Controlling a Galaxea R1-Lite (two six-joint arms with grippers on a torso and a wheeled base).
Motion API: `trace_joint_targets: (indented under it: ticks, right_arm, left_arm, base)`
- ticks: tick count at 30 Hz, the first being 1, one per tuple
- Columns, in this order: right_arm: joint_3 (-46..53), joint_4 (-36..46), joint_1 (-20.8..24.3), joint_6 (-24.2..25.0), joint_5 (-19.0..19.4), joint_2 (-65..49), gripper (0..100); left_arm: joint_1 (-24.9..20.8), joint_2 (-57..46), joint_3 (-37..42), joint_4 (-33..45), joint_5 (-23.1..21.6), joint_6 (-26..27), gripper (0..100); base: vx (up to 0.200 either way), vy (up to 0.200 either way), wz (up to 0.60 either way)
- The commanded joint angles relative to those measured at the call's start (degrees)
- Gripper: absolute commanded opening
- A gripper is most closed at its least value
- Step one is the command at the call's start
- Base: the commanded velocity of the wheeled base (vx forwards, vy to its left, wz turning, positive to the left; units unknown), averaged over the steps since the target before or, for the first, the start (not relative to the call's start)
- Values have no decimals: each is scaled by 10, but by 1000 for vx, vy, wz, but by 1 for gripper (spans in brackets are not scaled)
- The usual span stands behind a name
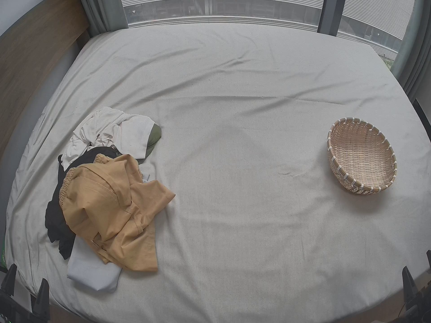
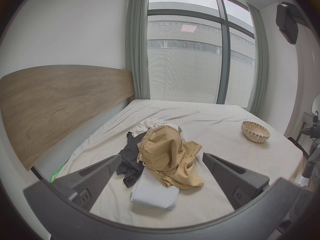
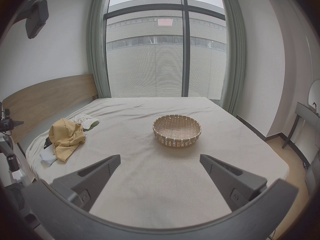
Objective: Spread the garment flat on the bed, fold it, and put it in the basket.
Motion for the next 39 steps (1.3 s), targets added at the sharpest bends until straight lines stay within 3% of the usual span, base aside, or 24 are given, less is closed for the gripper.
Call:
trace_joint_targets:
  ticks: [1, 10, 14, 17, 20, 22, 26, 33, 39]
  right_arm:
    - [10, 0, 0, 0, 0, -8, 100]
    - [10, 0, 0, 2, 0, -8, 100]
    - [10, 0, 0, 1, 0, -8, 100]
    - [10, 0, 1, 2, 0, -8, 100]
    - [10, 0, 1, 2, 0, -9, 100]
    - [10, 0, 1, 3, 0, -8, 100]
    - [10, 0, 1, 2, 0, -9, 100]
    - [10, 0, 0, 2, 0, -8, 100]
    - [10, 0, 1, 2, 0, -8, 100]
  left_arm:
    - [0, -8, 10, 0, 0, 0, 100]
    - [0, -8, 10, -2, -2, 0, 100]
    - [-6, 53, -142, -2, 4, -9, 100]
    - [-13, 101, -202, 24, -4, -8, 100]
    - [-26, 134, -204, 22, -12, -11, 100]
    - [-61, 173, -210, 15, -36, -50, 100]
    - [-80, 234, -231, -1, -50, -126, 100]
    - [-82, 300, -226, -3, -72, -130, 100]
    - [-82, 355, -189, -2, -133, -131, 100]
  base:
    - [0, 0, 0]
    - [0, 0, 0]
    - [0, 0, 0]
    - [0, 0, 0]
    - [0, 0, 0]
    - [0, 0, 0]
    - [0, 0, 0]
    - [0, 0, 0]
    - [0, 0, 0]
